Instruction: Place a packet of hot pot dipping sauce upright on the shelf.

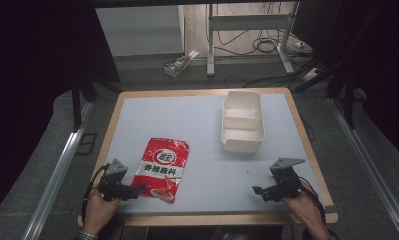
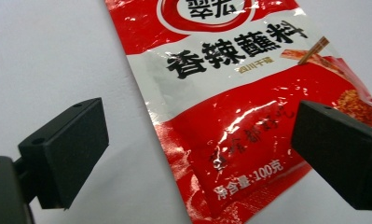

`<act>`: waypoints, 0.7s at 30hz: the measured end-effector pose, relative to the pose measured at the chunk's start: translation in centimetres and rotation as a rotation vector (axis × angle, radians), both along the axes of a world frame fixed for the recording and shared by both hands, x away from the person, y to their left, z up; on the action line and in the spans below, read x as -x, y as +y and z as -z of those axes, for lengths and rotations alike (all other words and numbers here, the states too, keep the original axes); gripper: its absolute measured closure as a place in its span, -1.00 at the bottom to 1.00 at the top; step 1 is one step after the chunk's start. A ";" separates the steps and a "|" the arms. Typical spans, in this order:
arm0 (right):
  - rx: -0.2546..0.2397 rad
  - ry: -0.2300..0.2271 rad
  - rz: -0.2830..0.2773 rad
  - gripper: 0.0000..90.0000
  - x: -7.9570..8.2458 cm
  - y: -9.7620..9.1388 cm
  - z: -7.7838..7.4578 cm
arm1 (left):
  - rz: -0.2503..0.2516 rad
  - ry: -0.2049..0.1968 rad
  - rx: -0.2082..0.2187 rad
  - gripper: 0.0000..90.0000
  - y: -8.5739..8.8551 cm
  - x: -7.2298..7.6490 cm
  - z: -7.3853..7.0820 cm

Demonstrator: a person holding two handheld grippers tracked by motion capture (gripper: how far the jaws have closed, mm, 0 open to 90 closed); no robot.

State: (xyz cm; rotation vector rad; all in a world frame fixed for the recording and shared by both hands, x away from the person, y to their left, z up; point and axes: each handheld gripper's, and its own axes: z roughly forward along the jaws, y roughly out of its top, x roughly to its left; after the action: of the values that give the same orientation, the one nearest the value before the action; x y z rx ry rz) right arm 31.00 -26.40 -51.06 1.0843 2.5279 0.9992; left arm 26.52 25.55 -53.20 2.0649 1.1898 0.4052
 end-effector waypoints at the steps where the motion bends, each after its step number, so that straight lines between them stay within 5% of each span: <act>1: 0.000 0.000 0.000 -0.98 0.0 0.0 0.0 | 0.000 0.000 0.000 -0.91 0.0 0.0 0.0; 9: 0.018 -0.031 0.033 -1.00 0.0 -0.2 -0.1 | 0.023 0.042 0.018 -0.93 -0.2 -0.3 0.3; 13: 0.039 -0.006 0.020 -1.00 -0.1 0.0 0.2 | 0.006 0.043 -0.002 -0.87 -0.2 -0.5 0.3; 21: 0.083 -0.023 -0.013 -1.00 0.2 0.7 0.3 | -0.017 0.044 0.017 -0.31 0.4 -1.0 0.1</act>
State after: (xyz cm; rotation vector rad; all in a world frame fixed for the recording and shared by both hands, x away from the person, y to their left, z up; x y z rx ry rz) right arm 30.79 -25.74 -51.40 1.0288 2.5366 0.8955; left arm 27.57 25.97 -53.30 2.0600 1.2338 0.3577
